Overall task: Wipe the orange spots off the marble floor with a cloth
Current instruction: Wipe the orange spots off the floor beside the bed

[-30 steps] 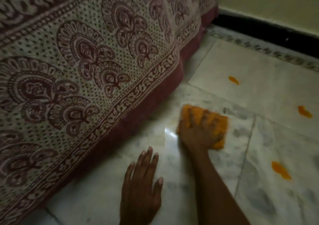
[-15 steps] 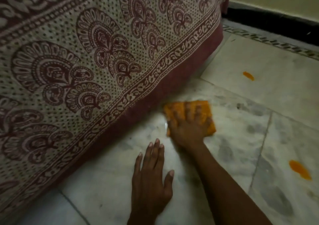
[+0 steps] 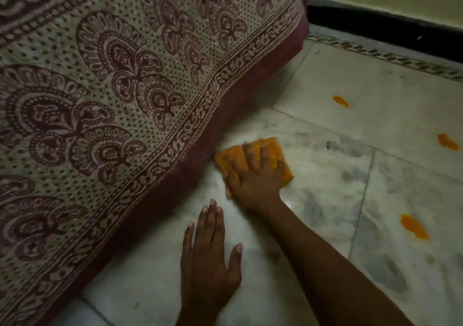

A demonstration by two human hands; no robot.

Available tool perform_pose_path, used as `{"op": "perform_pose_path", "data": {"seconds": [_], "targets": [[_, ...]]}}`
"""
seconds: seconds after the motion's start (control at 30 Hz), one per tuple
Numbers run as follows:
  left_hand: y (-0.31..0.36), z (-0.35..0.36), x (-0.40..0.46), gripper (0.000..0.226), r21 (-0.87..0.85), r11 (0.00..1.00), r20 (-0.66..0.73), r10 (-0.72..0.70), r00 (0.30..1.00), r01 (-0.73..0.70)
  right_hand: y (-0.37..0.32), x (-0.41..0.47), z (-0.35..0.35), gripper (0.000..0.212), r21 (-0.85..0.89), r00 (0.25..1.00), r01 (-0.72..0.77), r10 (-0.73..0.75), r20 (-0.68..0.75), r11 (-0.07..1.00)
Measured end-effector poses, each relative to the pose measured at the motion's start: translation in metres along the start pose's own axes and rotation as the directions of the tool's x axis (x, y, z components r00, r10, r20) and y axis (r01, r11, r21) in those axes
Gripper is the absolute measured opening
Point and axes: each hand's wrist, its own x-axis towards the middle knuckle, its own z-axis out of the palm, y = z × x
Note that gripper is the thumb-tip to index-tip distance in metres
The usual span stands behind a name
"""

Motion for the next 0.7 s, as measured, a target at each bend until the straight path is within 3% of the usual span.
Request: {"op": "perform_pose_path", "data": {"seconds": [0.07, 0.1, 0.17, 0.23, 0.3, 0.33, 0.4, 0.47, 0.53, 0.57, 0.63, 0.7], "targets": [[0.0, -0.001, 0.0, 0.081, 0.005, 1.0, -0.008, 0.005, 1.0, -0.005, 0.019, -0.051, 0.007, 0.051, -0.083, 0.983, 0.131, -0.14, -0.115, 0.988], [0.001, -0.002, 0.001, 0.081, 0.006, 1.0, -0.007, 0.004, 1.0, -0.004, 0.036, -0.078, 0.004, 0.051, -0.067, 0.98, 0.111, -0.12, -0.162, 0.992], [0.003, -0.003, 0.003, 0.081, 0.008, 1.0, 0.014, -0.003, 1.0, 0.003, 0.086, -0.1, -0.001, 0.053, -0.097, 0.989, -0.068, 0.054, -0.141, 0.993], [0.002, -0.003, 0.001, 0.082, 0.005, 1.0, 0.025, -0.02, 0.999, 0.02, 0.118, -0.069, -0.007, 0.057, -0.115, 0.947, -0.314, 0.303, -0.103, 0.943], [0.001, 0.0, 0.0, 0.083, 0.012, 1.0, 0.041, -0.001, 0.999, 0.0, 0.114, -0.012, -0.015, 0.062, -0.001, 0.877, -0.477, 0.476, -0.071, 0.879], [0.0, 0.001, -0.002, 0.083, 0.012, 1.0, 0.047, 0.004, 0.999, -0.004, 0.099, 0.009, -0.019, 0.062, 0.061, 0.871, -0.489, 0.491, -0.014, 0.87], [-0.001, 0.0, -0.002, 0.083, 0.013, 1.0, 0.035, 0.0, 0.999, 0.0, 0.065, 0.025, -0.018, 0.06, 0.106, 0.939, -0.341, 0.344, -0.003, 0.934], [0.0, -0.001, 0.0, 0.082, 0.012, 1.0, 0.042, -0.004, 0.999, 0.004, 0.04, -0.015, -0.01, 0.056, 0.0, 0.991, -0.104, 0.104, -0.084, 0.995], [0.003, -0.003, 0.001, 0.081, -0.004, 1.0, 0.025, -0.017, 1.0, 0.017, 0.049, -0.082, 0.003, 0.054, -0.089, 0.982, 0.058, -0.073, -0.176, 0.994], [0.004, -0.004, 0.002, 0.081, -0.002, 1.0, 0.03, -0.014, 0.999, 0.014, 0.063, -0.108, 0.001, 0.054, -0.07, 0.978, 0.056, -0.069, -0.199, 0.996], [0.004, -0.005, 0.001, 0.081, 0.001, 1.0, 0.037, -0.013, 0.999, 0.013, 0.1, -0.124, -0.01, 0.056, -0.059, 0.975, -0.083, 0.069, -0.21, 0.995], [0.002, -0.004, 0.001, 0.081, 0.018, 1.0, 0.049, -0.016, 0.999, 0.015, 0.115, -0.101, -0.025, 0.058, 0.005, 0.931, -0.334, 0.331, -0.156, 0.942]]}}
